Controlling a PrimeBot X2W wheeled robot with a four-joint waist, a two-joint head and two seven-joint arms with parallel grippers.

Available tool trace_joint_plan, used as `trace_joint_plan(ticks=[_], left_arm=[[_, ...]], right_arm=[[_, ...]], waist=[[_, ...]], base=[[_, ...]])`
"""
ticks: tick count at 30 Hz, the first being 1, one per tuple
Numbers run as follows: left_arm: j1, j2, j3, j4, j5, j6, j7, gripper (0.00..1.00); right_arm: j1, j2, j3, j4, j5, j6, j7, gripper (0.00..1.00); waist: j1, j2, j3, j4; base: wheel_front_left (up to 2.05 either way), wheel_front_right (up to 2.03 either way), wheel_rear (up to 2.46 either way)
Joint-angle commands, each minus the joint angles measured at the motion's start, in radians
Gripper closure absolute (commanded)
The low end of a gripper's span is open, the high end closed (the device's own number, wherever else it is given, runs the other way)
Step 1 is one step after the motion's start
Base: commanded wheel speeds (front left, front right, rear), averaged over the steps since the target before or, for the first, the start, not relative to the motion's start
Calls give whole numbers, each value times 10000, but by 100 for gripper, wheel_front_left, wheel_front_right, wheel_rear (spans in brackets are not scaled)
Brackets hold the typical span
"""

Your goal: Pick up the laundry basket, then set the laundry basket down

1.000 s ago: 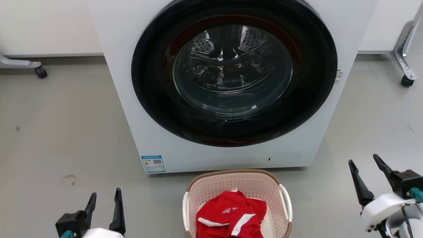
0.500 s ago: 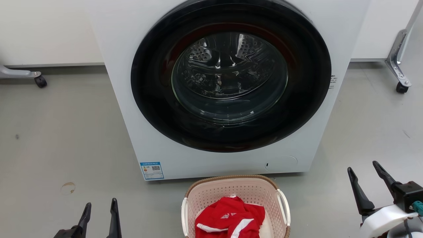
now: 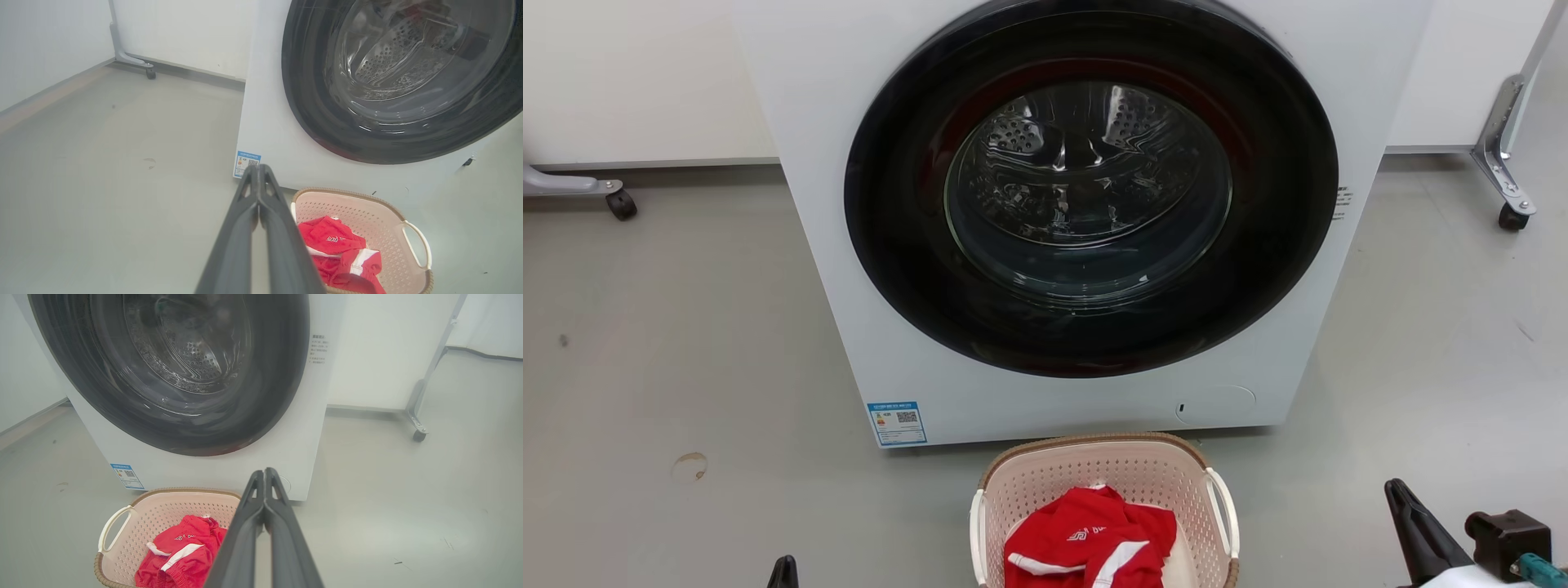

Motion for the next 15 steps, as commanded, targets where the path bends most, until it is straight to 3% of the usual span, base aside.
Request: trace_joint_plan(ticks=[1, 5, 15], left_arm=[[-311, 97, 140, -261, -262, -102, 25, 100], [-385, 70, 208, -273, -662, -161, 132, 100], [-596, -3, 409, -308, -1770, -327, 439, 100]], right_arm=[[-411, -230, -139, -258, 314, -2, 103, 100], [-463, -232, -213, -270, 763, -4, 201, 100], [-609, -236, -424, -310, 2012, -7, 474, 100]], waist=[[18, -1, 6, -1], [-2, -1, 53, -5], [-3, -1, 132, -16]], base=[[0, 0, 0], [0, 0, 0], [0, 0, 0]])
